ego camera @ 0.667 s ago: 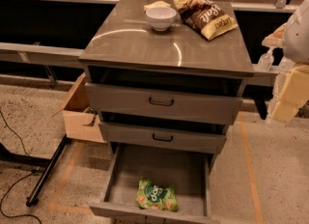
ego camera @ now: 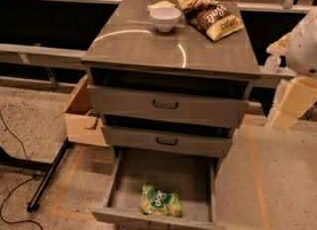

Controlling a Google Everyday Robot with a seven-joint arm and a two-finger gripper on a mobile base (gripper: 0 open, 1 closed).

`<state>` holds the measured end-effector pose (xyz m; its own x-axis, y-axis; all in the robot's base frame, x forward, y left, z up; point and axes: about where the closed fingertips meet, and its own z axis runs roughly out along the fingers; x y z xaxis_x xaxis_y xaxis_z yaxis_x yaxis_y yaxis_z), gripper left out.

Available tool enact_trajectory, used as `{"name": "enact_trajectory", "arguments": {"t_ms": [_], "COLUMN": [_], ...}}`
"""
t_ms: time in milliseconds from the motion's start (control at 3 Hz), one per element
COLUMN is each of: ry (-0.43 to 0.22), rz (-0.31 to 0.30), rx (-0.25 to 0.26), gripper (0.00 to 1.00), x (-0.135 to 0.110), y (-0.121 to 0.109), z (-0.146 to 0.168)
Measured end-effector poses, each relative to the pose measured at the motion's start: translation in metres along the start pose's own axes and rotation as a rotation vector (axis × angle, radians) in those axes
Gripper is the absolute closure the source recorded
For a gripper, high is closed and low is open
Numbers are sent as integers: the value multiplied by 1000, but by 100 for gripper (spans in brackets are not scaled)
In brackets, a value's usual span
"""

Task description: Pick green rice chip bag from bottom drawer and place on counter

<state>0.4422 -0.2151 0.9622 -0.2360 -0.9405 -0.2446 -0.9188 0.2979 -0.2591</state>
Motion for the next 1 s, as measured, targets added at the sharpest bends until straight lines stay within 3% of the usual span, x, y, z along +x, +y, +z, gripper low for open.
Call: {"name": "enact_trajectory", "arguments": {"t_ms": [333, 667, 1000], "ry": [-89, -162, -180], "rz": [2, -56, -174], "rx": [1, 10, 19], "gripper": [0, 0, 0], "x": [3, 2, -13], "y": [3, 6, 12], "z": [51, 110, 185]}}
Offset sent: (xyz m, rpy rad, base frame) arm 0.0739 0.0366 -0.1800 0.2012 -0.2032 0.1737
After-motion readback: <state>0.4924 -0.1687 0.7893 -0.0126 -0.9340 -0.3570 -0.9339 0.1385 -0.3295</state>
